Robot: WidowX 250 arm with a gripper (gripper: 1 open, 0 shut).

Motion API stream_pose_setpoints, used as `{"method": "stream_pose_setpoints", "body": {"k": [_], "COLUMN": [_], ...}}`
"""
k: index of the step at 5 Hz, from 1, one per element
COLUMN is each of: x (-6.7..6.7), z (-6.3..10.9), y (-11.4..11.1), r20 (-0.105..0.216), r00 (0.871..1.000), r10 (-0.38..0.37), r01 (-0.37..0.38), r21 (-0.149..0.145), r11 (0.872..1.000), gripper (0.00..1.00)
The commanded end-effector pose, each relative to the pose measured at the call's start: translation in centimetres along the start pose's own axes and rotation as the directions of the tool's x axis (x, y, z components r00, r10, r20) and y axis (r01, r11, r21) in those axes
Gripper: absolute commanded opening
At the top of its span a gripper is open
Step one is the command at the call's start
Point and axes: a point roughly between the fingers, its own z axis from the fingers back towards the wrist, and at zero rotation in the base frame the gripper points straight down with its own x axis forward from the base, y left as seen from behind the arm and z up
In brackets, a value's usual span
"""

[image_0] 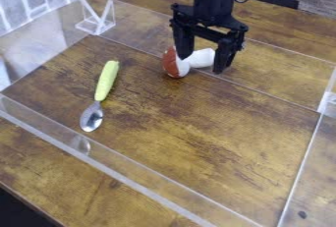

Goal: Move the green spoon to the left

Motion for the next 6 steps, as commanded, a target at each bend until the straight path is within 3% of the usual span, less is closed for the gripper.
{"method": "stream_pose_setpoints", "body": {"k": [1,6], "x": [0.87,0.82], "z": [2.43,2.07], "y": [0.67,-0.32], "r20": [0.076,0.076], "r00": [0.997,0.997], "r10": [0.015,-0.005], "r01": [-0.015,0.005], "r21": [0.003,0.002], "r11": [1.000,1.000], "gripper": [1.00,1.00]}}
